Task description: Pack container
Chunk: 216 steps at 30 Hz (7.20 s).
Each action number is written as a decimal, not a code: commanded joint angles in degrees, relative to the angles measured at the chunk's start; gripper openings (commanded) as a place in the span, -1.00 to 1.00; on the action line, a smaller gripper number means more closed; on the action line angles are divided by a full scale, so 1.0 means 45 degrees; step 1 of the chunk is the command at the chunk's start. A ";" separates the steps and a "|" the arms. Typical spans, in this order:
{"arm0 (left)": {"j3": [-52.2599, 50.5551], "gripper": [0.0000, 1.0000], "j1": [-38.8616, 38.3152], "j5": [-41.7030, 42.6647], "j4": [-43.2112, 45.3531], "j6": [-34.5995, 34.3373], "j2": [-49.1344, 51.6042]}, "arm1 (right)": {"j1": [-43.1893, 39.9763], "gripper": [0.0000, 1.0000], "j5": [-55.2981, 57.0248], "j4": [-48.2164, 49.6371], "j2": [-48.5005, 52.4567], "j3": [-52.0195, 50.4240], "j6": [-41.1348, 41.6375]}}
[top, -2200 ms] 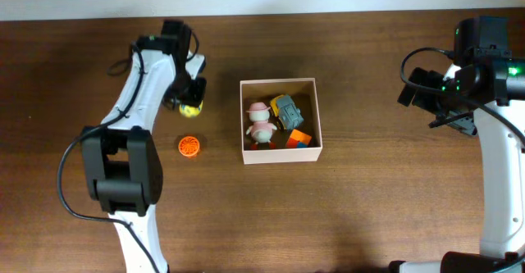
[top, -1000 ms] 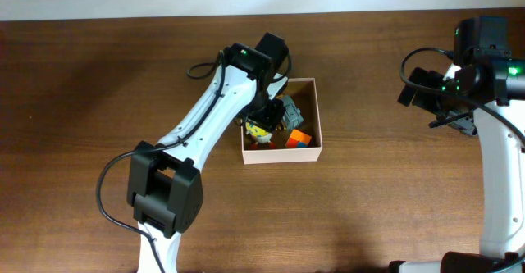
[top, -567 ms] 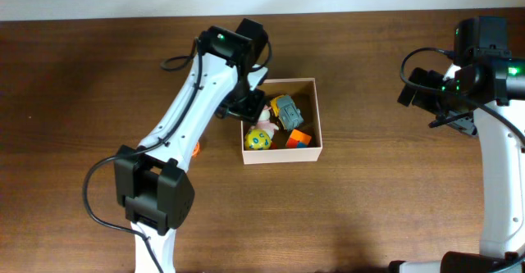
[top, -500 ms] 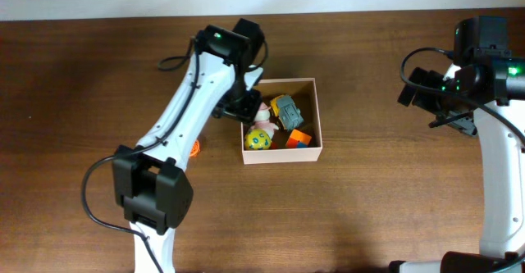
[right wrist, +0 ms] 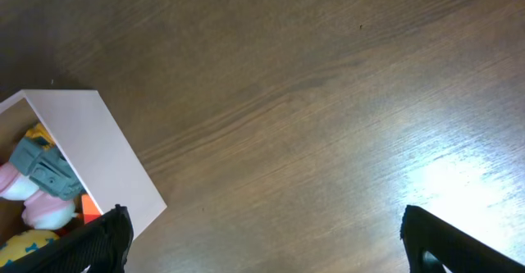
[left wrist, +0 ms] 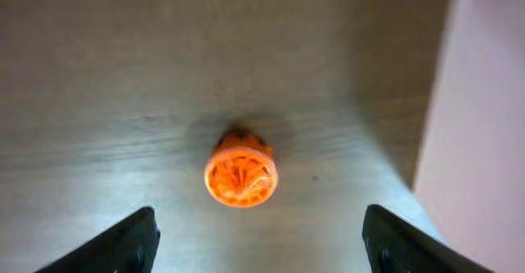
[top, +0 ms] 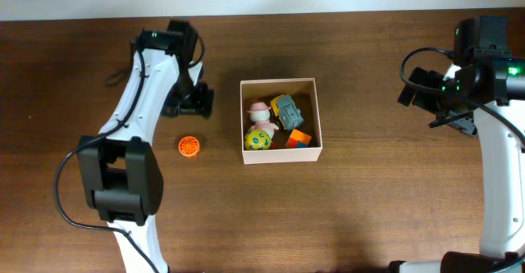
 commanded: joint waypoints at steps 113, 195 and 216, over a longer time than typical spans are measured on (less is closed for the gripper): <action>0.9292 0.98 0.0573 -0.1831 -0.4396 -0.1355 -0.3609 | 0.0136 0.98 -0.0068 0.0010 -0.0651 -0.0019 0.0063; 0.9272 0.98 0.0578 -0.2084 -0.4396 -0.1345 -0.3643 | 0.0437 0.97 0.0597 1.0739 -1.9730 -2.0138 -0.2283; -0.5226 0.99 0.0573 -0.1797 0.6139 0.2710 -1.2721 | 0.0437 0.97 0.0597 1.0739 -1.9730 -2.0138 -0.2288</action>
